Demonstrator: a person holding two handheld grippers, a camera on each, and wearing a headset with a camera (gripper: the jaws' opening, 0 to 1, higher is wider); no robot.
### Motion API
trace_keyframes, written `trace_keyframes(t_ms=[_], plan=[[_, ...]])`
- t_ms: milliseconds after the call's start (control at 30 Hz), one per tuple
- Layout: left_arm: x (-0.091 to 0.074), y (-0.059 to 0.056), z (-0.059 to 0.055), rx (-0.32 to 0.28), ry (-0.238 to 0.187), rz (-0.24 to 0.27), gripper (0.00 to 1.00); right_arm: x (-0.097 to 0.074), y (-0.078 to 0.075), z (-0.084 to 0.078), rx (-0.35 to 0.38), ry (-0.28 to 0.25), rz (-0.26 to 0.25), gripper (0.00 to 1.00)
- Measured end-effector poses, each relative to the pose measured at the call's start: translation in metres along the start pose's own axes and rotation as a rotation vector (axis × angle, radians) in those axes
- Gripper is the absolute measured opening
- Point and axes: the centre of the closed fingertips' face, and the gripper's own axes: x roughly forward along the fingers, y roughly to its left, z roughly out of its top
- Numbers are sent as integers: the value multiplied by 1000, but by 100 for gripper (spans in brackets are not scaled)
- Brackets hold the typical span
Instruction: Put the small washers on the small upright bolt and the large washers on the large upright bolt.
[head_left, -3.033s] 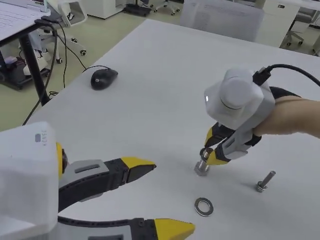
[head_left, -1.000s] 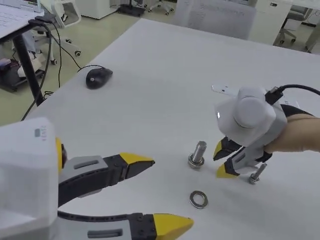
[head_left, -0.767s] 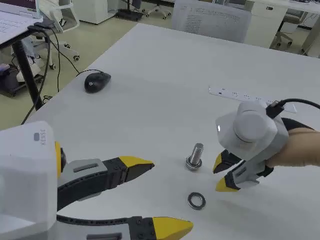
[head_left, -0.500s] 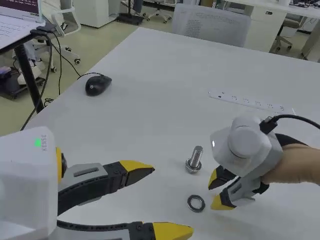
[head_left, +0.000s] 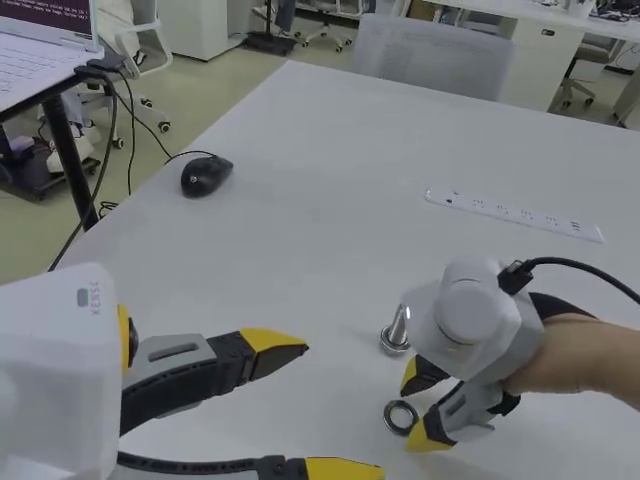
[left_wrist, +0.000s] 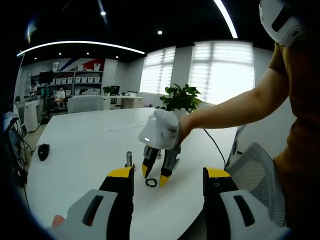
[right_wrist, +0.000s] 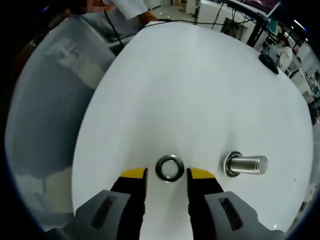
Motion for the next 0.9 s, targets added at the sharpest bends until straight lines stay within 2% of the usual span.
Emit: trace_keyframes(t_ms=[633, 700, 767, 900], plan=[[-4, 1, -1, -10, -8, 13, 55, 1, -1, 1, -20, -5, 9, 32], [-4, 1, -1, -9, -8, 14, 55, 1, -1, 1, -22, -7, 8, 31], [-4, 2, -1, -11, -8, 18, 55, 1, -1, 0, -29, -5, 3, 24], [-4, 1, -2, -13, -9, 19, 55, 1, -3, 0, -31, -11, 6, 24]])
